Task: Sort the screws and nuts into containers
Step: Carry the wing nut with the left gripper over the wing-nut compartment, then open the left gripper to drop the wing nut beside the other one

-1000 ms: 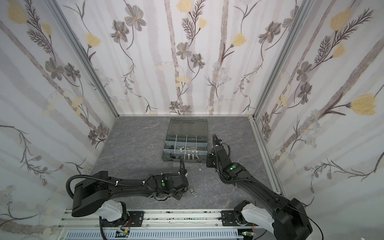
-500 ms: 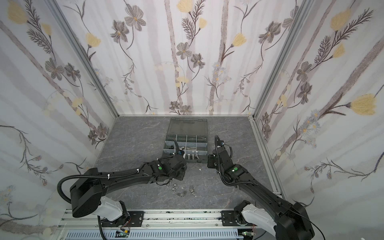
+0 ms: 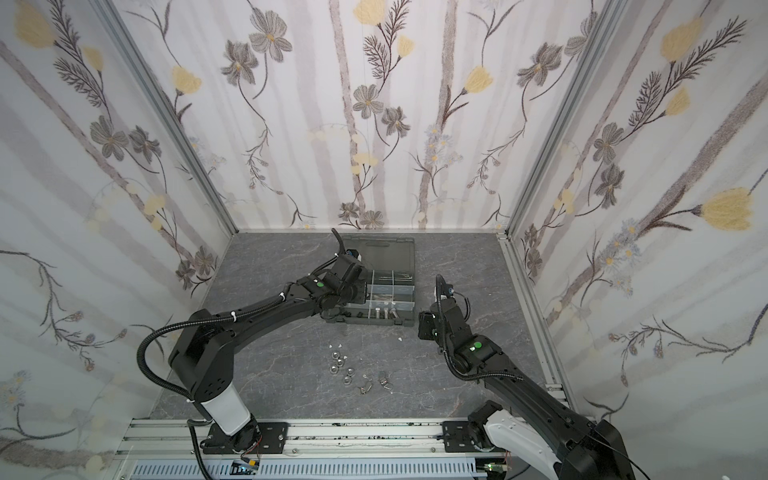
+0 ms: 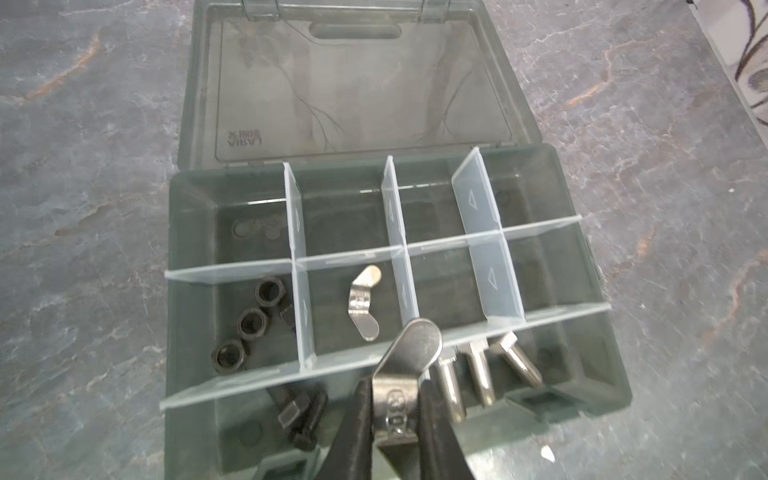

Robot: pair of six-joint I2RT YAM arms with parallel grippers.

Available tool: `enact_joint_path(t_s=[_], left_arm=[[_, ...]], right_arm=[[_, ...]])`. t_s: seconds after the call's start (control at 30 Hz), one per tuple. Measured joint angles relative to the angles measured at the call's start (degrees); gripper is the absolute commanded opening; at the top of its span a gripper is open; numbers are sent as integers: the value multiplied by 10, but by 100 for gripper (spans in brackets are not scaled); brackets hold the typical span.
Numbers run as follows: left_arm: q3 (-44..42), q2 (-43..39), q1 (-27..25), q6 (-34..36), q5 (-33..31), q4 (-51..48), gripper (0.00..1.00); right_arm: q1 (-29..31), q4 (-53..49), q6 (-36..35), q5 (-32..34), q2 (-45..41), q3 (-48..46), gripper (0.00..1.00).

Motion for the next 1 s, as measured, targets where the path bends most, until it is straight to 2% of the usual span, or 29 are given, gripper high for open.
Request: enact_joint_path(t_s=[0.43,0.53,0.7,1.0], left_arm=[[59,97,30,9,29,1,18],[59,103,30,9,34,0,23],[59,110,33,7,34,1,39],[54,110,34,0,34,4,41]], right_arm=[[-1,-1,8,1,-28,-21,44],[-1,-2,8,1,-29,-22,44],[-1,-2,8,1,-29,-23,44],[-2,-2,8,1,-28,-23,44]])
